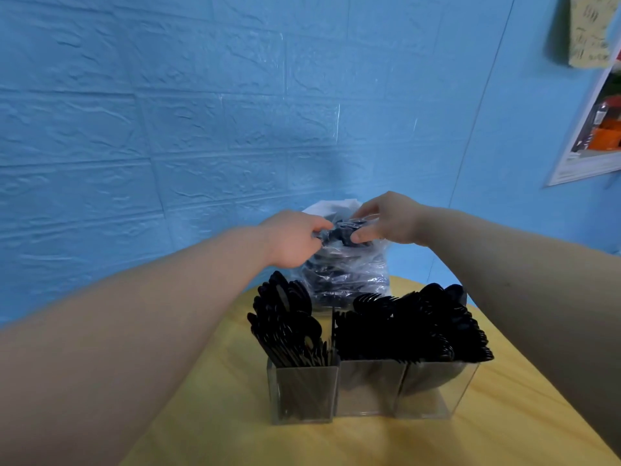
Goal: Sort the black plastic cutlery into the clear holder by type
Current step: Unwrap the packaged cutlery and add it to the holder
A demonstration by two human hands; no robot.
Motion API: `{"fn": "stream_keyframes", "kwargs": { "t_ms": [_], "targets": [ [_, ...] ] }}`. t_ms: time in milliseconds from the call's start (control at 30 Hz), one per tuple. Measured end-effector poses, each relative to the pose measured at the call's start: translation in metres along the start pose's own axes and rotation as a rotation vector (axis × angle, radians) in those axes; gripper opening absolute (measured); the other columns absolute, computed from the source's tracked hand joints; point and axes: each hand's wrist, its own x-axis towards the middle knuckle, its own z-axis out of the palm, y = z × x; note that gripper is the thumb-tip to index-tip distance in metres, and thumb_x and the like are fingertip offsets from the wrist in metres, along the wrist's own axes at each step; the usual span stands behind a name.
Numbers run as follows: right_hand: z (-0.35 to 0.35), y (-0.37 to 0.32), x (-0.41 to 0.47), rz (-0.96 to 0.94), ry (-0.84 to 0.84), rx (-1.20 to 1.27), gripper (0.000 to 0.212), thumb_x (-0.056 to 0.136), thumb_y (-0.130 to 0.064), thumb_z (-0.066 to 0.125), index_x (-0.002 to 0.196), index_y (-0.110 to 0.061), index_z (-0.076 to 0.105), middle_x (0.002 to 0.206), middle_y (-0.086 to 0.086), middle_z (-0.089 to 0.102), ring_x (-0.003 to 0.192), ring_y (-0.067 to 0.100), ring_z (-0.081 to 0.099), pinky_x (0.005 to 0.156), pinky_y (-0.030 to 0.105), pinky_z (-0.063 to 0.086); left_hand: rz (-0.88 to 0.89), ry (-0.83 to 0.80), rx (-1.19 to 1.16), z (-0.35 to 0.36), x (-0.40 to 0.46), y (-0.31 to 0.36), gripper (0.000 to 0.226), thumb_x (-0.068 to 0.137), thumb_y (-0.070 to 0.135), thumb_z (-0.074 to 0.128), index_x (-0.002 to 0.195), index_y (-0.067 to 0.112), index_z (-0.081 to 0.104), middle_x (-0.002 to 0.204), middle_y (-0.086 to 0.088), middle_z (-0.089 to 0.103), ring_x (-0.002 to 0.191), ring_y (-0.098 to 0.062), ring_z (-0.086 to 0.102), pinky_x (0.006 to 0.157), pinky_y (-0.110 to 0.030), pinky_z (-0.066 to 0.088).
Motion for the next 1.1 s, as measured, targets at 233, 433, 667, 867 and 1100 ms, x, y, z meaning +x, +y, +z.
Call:
{"fn": "stream_keyframes", "kwargs": {
  "t_ms": [233,433,667,867,1100],
  "targets": [
    [-0.001,0.012,-0.005,-0.015,0.268,0.100,0.026,0.078,-0.006,0.059,0.101,-0.013,0.071,0.072,0.000,0.063,0.060,0.019,0.057,0.052,0.021,0.041,-0.023,-0.015,-0.030,0.000,-0.005,0.001,0.046,0.102,0.024,0.036,0.147,0.034,0.031,0.146,-0.005,0.045,0.116,-0.027,0.054,0.079,-0.022,0.034],
    [-0.004,0.014,-0.009,-0.029,0.415,0.222,0.005,0.078,-0.012,0.068,0.083,-0.010,0.070,0.071,0.007,0.068,0.067,0.023,0.066,0.067,0.033,0.055,-0.021,-0.016,-0.047,0.000,-0.004,0.001,0.045,0.102,0.025,0.035,0.146,0.035,0.032,0.146,-0.006,0.044,0.075,-0.010,0.050,0.078,-0.022,0.035],
    [-0.002,0.024,-0.009,0.008,0.368,0.349,0.005,0.078,-0.009,0.069,0.082,-0.011,0.070,0.074,0.009,0.067,0.062,0.019,0.065,0.065,0.034,0.058,-0.002,-0.003,-0.039,0.004,-0.001,0.005,0.046,0.102,0.024,0.037,0.147,0.033,0.032,0.119,-0.009,0.062,0.079,-0.018,0.056,0.080,-0.024,0.038],
    [-0.004,0.021,-0.018,-0.039,0.574,0.077,0.013,0.085,-0.009,0.058,0.092,-0.011,0.069,0.073,0.000,0.061,0.070,0.021,0.055,0.063,0.022,0.040,0.000,0.002,-0.040,0.004,0.002,0.002,0.049,0.100,0.024,0.039,0.148,0.029,0.029,0.148,-0.004,0.042,0.123,-0.024,0.048,0.100,-0.031,0.037],
    [-0.035,0.011,-0.053,-0.017,0.709,0.182,0.015,0.085,-0.008,0.054,0.091,-0.011,0.067,0.075,0.003,0.063,0.076,0.024,0.059,0.065,0.023,0.039,0.031,0.089,-0.067,-0.020,-0.022,0.020,0.057,0.099,0.027,0.043,0.151,0.024,0.021,0.154,0.003,0.032,0.136,-0.022,0.036,0.107,-0.027,0.028]
  ]
}}
